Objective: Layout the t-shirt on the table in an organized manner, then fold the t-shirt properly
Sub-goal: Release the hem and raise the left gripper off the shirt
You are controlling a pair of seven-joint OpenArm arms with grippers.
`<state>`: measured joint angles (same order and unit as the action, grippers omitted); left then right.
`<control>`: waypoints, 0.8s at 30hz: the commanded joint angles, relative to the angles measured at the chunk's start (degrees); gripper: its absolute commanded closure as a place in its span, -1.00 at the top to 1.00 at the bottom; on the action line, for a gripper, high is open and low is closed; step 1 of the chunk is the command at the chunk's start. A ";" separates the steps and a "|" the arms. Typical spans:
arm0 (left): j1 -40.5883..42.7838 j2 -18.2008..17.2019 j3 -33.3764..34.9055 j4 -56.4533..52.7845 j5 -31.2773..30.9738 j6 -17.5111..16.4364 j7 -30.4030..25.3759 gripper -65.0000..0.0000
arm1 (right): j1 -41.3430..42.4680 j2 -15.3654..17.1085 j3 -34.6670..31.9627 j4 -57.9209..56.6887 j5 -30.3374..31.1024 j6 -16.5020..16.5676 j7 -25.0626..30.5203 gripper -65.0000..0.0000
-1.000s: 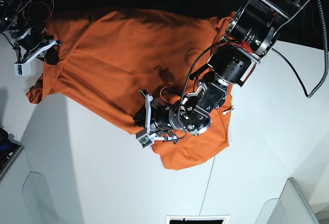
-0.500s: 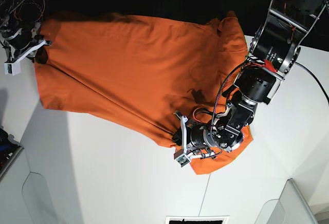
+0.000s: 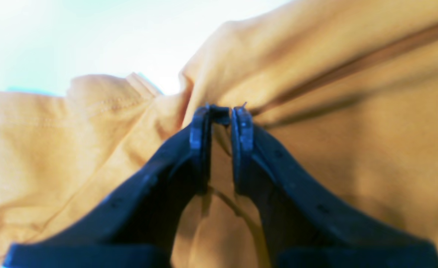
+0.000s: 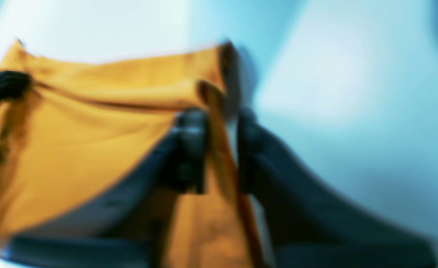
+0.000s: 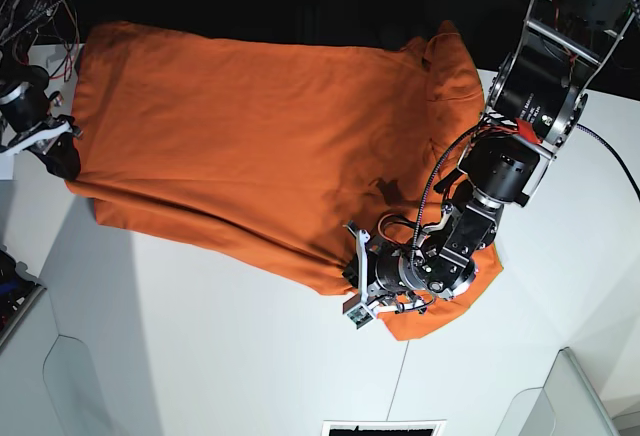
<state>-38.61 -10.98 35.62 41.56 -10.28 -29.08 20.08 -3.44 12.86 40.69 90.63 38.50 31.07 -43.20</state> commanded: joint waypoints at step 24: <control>16.52 -28.76 -0.17 39.06 -35.41 -10.92 20.92 -0.65 | 21.66 1.42 -21.31 -16.63 -20.55 0.26 9.14 -1.00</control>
<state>-20.60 -39.18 35.97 79.77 -44.86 -39.53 41.98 16.88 13.50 19.33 73.08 17.06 31.27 -35.51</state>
